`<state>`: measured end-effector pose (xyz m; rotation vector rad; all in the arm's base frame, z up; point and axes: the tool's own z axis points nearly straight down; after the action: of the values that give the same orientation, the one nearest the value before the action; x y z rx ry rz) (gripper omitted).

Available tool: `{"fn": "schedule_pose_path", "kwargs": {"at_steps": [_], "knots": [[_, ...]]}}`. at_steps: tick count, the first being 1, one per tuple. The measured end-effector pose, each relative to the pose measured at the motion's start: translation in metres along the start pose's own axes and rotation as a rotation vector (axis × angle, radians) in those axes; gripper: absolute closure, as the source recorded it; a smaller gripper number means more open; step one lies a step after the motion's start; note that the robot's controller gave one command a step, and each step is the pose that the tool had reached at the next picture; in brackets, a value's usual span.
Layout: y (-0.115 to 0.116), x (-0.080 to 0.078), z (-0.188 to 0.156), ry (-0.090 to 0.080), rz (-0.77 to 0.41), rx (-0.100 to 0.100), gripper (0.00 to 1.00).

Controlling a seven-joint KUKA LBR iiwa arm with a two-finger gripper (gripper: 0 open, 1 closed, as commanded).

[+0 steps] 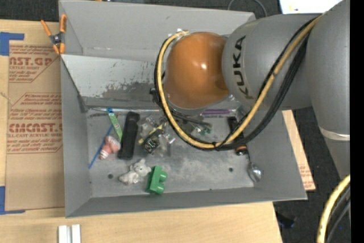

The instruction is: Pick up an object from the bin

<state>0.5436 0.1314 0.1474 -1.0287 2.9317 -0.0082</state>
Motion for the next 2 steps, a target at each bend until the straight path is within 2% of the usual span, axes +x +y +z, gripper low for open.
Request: {"fn": "schedule_pose_path", "kwargs": {"at_steps": [1, 2], "knots": [[-0.044, 0.011, 0.025, -0.017, 0.043, 0.008, 1.00], [-0.063, 0.020, 0.057, -0.026, 0.084, 0.007, 1.00]]}}
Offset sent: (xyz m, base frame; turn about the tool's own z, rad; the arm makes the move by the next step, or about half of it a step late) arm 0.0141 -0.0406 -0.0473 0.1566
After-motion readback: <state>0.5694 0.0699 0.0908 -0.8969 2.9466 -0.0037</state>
